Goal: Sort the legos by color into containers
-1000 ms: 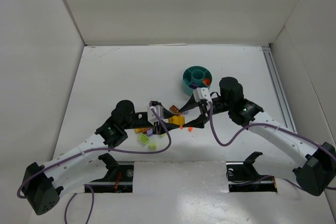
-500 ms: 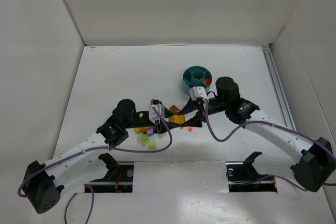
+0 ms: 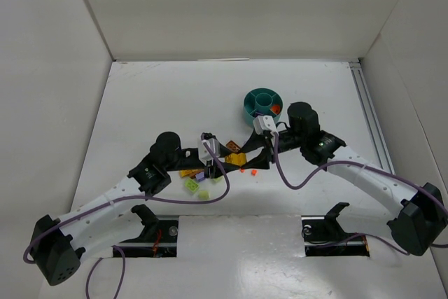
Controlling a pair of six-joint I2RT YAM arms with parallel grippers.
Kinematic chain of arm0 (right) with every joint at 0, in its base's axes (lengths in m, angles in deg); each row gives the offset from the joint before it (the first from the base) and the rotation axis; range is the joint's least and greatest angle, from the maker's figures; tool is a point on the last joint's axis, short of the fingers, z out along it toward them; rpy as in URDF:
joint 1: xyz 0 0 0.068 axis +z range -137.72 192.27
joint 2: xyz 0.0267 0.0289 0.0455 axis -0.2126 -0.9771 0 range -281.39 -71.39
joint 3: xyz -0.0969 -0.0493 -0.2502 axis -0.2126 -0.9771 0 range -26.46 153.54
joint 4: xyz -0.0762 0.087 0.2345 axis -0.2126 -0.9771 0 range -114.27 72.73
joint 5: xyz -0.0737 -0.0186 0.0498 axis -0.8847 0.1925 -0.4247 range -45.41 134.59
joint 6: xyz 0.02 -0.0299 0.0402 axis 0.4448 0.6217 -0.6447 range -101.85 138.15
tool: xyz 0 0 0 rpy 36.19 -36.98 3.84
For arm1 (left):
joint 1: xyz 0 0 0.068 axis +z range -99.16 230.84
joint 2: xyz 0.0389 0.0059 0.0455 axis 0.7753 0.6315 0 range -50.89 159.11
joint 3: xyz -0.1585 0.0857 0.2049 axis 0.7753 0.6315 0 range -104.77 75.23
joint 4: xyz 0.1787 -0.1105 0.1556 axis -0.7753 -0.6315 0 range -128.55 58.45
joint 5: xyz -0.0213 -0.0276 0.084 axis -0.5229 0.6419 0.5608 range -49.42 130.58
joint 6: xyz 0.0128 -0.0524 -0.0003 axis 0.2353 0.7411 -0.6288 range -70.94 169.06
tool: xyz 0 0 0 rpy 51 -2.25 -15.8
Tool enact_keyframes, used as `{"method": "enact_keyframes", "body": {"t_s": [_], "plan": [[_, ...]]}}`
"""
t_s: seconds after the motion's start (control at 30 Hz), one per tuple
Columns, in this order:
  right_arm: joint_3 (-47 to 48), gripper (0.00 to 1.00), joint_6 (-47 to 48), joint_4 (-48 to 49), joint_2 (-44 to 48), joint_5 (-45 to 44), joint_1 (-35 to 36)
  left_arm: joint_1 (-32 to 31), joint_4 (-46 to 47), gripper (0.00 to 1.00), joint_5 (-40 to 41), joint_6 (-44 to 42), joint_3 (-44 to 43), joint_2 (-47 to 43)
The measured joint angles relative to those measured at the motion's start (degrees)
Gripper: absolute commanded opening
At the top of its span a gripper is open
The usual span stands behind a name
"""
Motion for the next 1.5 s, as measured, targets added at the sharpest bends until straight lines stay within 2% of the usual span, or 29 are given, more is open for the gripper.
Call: {"method": "enact_keyframes", "body": {"t_s": [0.2,0.37,0.47,0.53,0.77,0.87,0.9,1.0,1.07,1.1,1.13,1.27,1.37,1.5], "plan": [[0.98,0.57,0.00,0.09,-0.04,2.08,0.02,-0.02,-0.11,0.00,-0.68,-0.57,0.00,-1.07],[2.27,0.57,-0.17,0.57,-0.07,4.26,0.02,-0.04,-0.94,0.00,-1.03,-1.29,0.00,-1.07],[2.54,0.50,-0.22,0.90,-0.48,5.07,0.02,-0.04,-1.38,0.00,-1.05,-1.44,0.00,-0.98],[2.56,0.57,-0.44,0.94,-0.92,5.27,0.02,-0.04,-1.86,0.00,-1.05,-1.46,0.00,-0.98],[2.56,0.58,-0.70,0.50,-2.67,3.98,0.02,-0.02,-2.16,0.00,-0.55,-1.42,0.00,-0.94],[2.56,0.45,-0.76,0.20,-2.78,3.39,0.02,0.00,-2.21,0.00,0.07,-1.42,0.00,-0.94],[2.58,0.35,-0.92,0.17,-2.78,2.99,0.02,0.00,-2.23,0.00,0.44,-1.40,0.00,-0.96],[2.60,0.17,-0.92,-0.04,-2.64,2.01,0.02,0.02,-2.43,0.00,1.07,-1.38,0.00,-0.94],[2.67,0.00,-0.96,-0.22,-2.47,1.29,0.02,0.02,-2.40,0.00,1.42,-1.33,0.00,-0.96],[2.67,0.00,-0.96,-0.33,-2.36,0.85,0.02,0.11,-2.43,0.00,1.68,-1.18,0.00,-0.96],[2.67,0.00,-0.94,-0.46,-2.19,0.35,0.02,0.20,-2.43,0.18,1.97,-1.05,0.00,-0.96],[2.78,0.00,-0.90,-0.72,-1.86,-1.07,-0.20,0.37,-2.54,0.41,3.37,0.07,0.00,-1.22],[2.78,0.00,-0.94,-1.07,-1.86,-1.01,-0.61,0.33,-2.69,0.50,3.26,0.11,0.00,-1.84],[2.80,0.00,-0.46,-1.81,-1.97,-0.72,-0.87,0.22,-2.58,0.52,2.84,0.26,0.00,-3.56]]}}
